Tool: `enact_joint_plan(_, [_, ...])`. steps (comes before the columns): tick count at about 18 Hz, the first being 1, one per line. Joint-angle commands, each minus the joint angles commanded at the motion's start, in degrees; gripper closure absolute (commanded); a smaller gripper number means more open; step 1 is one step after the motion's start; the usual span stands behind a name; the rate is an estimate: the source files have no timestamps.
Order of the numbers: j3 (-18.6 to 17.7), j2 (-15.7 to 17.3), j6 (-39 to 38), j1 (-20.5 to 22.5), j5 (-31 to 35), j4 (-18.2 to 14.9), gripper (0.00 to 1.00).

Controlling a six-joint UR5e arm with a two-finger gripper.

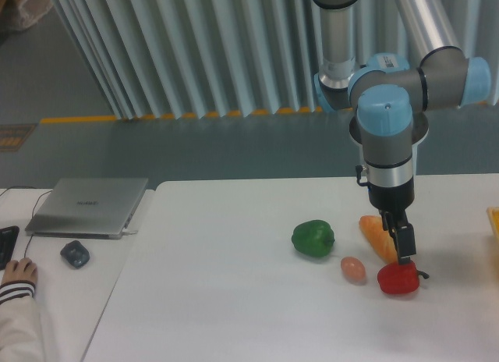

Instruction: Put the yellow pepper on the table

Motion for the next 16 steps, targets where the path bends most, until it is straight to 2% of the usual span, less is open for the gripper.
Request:
enact_joint_plan(5, [-0.8, 0.0, -0.6, -0.2, -0.7, 0.2, 0.00])
enact_joint_plan(10, [-4.4, 0.3, -0.7, 0.0, -0.5, 5.1, 0.00])
enact_joint_plan(16, [-4.5, 0.4, -3.6, 2.7, -0.7, 5.1, 0.00])
